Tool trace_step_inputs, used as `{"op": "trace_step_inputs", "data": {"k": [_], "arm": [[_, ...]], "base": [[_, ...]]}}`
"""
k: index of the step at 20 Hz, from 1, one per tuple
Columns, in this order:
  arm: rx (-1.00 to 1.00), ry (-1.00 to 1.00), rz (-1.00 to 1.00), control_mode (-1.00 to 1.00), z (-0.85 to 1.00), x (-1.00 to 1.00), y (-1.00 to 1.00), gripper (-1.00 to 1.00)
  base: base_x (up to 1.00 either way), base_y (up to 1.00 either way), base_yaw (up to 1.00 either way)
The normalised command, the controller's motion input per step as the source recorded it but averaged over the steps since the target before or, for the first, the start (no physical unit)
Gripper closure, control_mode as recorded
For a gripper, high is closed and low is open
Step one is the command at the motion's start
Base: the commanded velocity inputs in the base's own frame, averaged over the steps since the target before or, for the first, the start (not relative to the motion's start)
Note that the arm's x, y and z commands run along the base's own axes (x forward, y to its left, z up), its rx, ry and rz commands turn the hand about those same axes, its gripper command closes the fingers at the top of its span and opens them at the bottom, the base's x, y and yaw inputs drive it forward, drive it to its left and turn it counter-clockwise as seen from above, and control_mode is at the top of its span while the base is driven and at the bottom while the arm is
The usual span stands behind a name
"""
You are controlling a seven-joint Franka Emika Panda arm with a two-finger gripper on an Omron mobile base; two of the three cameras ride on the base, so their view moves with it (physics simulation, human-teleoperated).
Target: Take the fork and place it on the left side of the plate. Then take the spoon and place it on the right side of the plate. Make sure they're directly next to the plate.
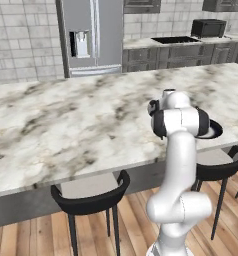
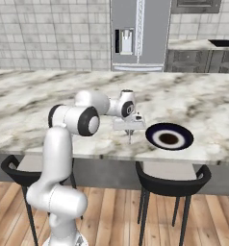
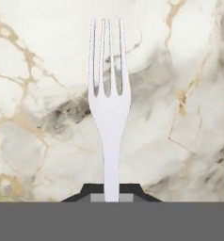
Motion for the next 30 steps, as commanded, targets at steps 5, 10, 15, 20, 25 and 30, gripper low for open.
{"op": "trace_step_inputs", "data": {"k": [5,10,15,20,25,30], "arm": [[0.01,0.00,0.00,-1.00,-0.29,0.28,-0.08,1.00],[0.01,0.00,0.00,-1.00,-0.31,0.04,-0.04,-1.00],[0.00,0.00,0.00,-1.00,-0.17,-0.06,0.00,-1.00],[0.00,-0.02,0.00,-1.00,0.44,-0.40,0.06,-1.00],[0.00,-0.04,0.00,-1.00,0.67,-0.50,0.14,-1.00],[0.00,0.00,0.00,-1.00,0.44,-0.51,0.19,-1.00]], "base": [[0.00,0.00,0.00],[0.00,0.00,0.00],[0.00,0.00,0.00],[0.00,0.00,0.00],[0.00,0.00,0.00],[0.00,0.00,0.00]]}}
